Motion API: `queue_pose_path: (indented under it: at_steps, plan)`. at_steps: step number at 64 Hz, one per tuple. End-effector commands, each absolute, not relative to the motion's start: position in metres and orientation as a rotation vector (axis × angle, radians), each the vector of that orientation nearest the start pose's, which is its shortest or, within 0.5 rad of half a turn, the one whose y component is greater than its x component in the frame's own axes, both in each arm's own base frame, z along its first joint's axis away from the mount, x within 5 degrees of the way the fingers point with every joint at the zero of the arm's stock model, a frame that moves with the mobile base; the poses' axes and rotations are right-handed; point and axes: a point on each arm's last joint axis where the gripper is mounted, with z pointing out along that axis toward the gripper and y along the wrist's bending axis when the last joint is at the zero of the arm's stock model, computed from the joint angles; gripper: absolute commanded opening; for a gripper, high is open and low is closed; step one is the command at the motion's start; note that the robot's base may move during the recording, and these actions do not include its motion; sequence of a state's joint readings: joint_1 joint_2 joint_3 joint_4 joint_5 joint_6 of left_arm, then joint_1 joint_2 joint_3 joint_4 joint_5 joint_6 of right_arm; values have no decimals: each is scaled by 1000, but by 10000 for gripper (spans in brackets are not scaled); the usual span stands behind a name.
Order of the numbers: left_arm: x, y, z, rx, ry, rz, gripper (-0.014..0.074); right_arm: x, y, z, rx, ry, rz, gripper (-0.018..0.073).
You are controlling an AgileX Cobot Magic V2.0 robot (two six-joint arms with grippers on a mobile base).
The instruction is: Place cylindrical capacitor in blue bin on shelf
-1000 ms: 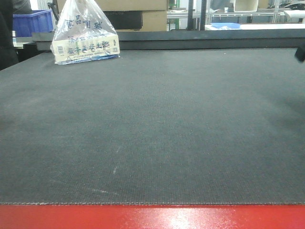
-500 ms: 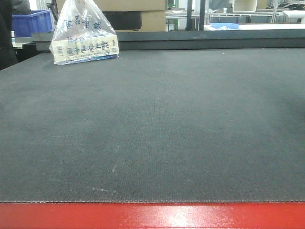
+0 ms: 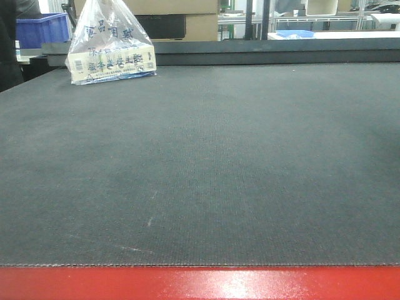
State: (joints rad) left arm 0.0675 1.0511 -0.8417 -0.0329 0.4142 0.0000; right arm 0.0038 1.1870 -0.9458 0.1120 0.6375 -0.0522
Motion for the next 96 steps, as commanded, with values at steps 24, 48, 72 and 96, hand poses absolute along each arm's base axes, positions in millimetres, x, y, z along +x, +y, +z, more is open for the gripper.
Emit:
queue_pose_path:
  at_steps: [24, 48, 72, 96]
  plan:
    - [252, 15, 306, -103, 2168, -1, 200, 249, 6, 327, 3, 2248, 75, -169]
    - [262, 15, 296, -105, 2181, 0, 550, 250, 6, 327, 3, 2245, 75, -169]
    - [257, 15, 307, -102, 2121, 2, 97, 251, 5, 329, 8, 2221, 77, -169]
    - [233, 13, 341, -115, 1955, -17, -109, 253, 5, 331, 10, 2191, 75, -169]
